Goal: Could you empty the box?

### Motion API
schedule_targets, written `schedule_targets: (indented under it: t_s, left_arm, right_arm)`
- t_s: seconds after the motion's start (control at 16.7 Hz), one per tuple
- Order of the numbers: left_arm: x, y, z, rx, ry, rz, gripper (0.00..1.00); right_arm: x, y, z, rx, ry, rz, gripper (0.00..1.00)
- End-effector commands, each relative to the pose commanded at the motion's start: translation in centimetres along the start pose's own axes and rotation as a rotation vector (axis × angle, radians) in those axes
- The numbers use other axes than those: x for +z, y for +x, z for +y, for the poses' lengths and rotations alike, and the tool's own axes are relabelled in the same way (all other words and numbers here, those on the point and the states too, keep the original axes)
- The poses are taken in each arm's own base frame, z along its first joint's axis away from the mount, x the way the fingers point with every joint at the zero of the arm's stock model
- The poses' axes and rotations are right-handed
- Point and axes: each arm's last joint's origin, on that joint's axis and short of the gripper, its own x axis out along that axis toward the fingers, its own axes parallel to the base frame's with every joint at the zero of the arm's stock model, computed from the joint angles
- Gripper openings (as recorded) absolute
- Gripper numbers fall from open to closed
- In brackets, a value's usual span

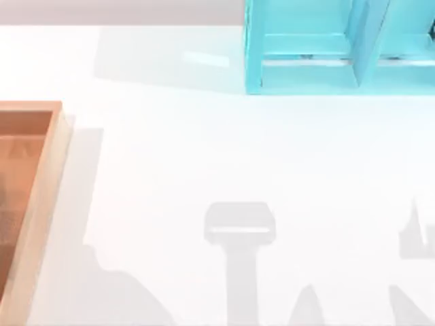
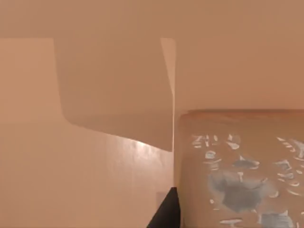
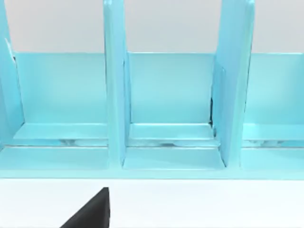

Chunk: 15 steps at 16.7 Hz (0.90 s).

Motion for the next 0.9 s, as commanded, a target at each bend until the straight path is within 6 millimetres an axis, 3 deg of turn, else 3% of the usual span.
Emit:
schedule_targets:
  t_s: [0.42, 0.6, 0.9]
  left_arm:
    - [0.2, -0.7, 0.1, -0.001, -0.001, 0.001, 0.00]
    - [0.6, -3.0, 0.3, -0.002, -0.001, 0.003, 0.00]
    - [0.8, -8.5, 0.3, 0.000, 0.001, -0.002, 0.00]
  right_arm:
    - [0.0, 0.0, 0.0, 0.000, 0.000, 0.000, 1.00]
    - [0.0, 0.0, 0.0, 0.000, 0.000, 0.000, 1.00]
    - [0.0, 0.0, 0.0, 0.000, 0.000, 0.000, 1.00]
